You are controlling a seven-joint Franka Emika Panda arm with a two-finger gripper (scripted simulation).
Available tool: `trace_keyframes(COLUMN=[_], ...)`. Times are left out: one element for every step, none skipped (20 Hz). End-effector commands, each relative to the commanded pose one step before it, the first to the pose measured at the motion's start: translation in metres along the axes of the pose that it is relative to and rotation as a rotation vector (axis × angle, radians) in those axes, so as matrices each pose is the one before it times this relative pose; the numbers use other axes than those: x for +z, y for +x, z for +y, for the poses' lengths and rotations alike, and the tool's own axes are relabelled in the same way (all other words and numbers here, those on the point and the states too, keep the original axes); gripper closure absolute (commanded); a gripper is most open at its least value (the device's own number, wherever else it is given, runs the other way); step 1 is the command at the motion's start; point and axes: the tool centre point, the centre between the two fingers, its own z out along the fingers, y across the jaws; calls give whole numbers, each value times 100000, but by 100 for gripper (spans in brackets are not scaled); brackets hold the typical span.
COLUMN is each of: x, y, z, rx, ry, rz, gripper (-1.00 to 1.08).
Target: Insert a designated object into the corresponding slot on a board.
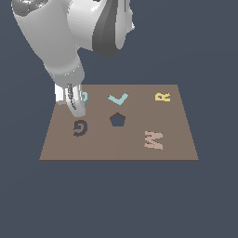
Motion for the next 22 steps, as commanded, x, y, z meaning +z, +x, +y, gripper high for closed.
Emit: trace_keyframes(x=[66,0,-49,-63,-188,-154,-63,153,24,-1,-2,-3,-4,-5,-6,-6,-7,-8,-9,-10,-11,-12], y=[13,0,-10,4,12,9,4,-19,7,14,25,36,46,57,67,77,87,98,109,119,130,140], z=[47,0,-43,0,1,-2,1,20,-5,-13,-21,-28,-37,-45,-53,-62,-70,-79,-87,-96,-105,-114], rx=[38,0,-24,0,0,-6,0,0,-73,-229,-378,-528,-680,-832,-985,-1138,-1293,-1448,-1603,-1761,-1920,-2080], ry=[-106,0,94,0,0,-69,0,0,-38,-1,0,0,0,0,0,0,0,0,1,1,1,1], rz=[-16,0,13,0,0,-1,0,0,-21,0,0,1,1,1,1,1,1,2,2,2,2,2], gripper=[108,108,108,108,108,108,108,108,108,108,108,108,108,108,108,108,108,108,108,108,108,108])
